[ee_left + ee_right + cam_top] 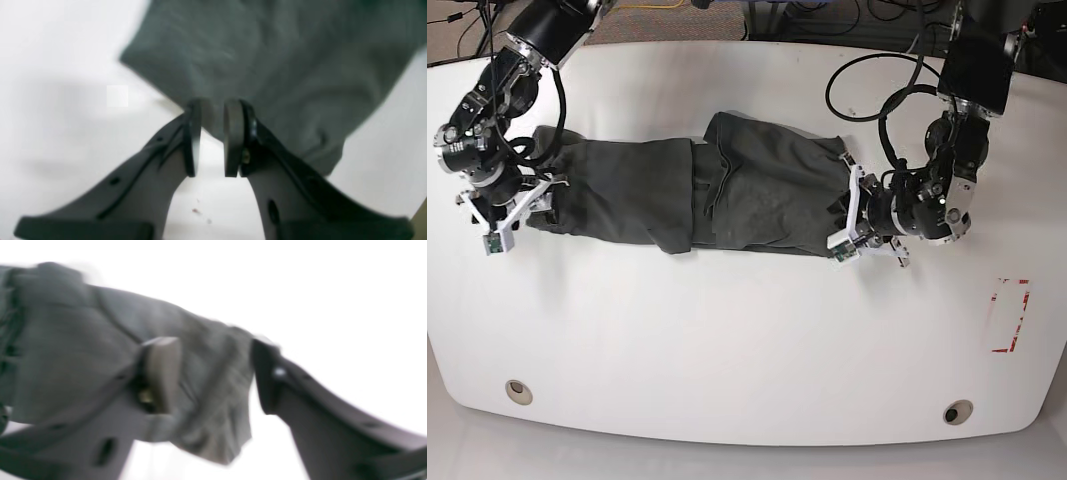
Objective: Layout the t-shirt on the table in an organized manner, then fold the t-shirt properly
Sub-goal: 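Move the right gripper to the bundle's other end and grasp it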
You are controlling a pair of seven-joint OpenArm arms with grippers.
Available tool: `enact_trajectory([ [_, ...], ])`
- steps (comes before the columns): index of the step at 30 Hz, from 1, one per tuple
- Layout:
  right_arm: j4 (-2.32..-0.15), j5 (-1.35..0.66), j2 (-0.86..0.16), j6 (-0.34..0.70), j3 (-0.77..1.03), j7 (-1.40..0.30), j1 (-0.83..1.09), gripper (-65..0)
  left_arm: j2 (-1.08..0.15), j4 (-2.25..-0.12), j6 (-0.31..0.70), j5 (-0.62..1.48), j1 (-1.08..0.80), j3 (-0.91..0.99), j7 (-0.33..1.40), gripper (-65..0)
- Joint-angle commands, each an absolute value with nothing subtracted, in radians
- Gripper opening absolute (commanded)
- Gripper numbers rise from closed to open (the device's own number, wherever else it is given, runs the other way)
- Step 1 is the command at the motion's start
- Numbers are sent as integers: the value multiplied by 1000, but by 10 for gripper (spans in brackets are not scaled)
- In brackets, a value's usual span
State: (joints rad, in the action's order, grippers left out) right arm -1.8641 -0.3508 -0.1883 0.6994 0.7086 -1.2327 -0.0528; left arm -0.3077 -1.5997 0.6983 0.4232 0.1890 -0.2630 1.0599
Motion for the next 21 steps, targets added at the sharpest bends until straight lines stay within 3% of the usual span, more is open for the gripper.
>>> enact_trajectory([
  [1, -1873, -361, -205, 698, 743, -1244, -94, -200, -277, -1615, 698, 421, 189, -188, 1055, -549],
  [7, -1778, -397, -205, 698, 866, -1317, -140, -157, -251, -1538, 698, 420, 180, -119, 1053, -549],
  [21, -1359, -676, -274, 698, 972, -1323, -151, -159, -252, -1320, 698, 421, 183, -119, 951, -549],
])
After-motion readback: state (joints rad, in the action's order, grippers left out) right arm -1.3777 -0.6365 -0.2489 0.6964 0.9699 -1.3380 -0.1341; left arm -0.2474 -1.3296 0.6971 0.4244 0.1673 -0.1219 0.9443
